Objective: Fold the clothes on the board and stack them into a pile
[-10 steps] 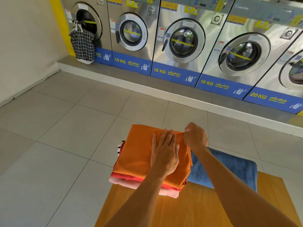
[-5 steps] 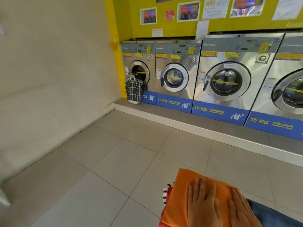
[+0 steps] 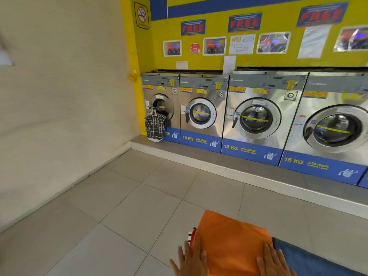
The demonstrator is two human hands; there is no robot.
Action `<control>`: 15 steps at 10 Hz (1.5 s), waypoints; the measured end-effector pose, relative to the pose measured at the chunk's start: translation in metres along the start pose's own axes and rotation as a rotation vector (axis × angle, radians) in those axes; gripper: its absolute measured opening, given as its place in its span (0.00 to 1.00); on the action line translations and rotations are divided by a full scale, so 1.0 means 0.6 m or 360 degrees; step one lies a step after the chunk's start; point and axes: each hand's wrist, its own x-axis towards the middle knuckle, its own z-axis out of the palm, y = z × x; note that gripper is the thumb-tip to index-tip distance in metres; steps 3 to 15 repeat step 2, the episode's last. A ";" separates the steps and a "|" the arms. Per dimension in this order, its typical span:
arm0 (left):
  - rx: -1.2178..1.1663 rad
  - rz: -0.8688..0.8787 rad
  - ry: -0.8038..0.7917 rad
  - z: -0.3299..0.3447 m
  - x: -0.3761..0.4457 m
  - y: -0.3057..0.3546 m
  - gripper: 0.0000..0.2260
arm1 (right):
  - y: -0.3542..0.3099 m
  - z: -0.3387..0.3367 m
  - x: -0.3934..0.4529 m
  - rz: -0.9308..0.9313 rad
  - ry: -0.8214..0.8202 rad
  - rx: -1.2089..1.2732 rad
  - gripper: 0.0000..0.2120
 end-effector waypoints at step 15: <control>0.0496 0.0056 -0.0209 -0.010 -0.103 -0.011 0.24 | -0.005 -0.018 -0.105 0.0788 -0.1010 0.0127 0.26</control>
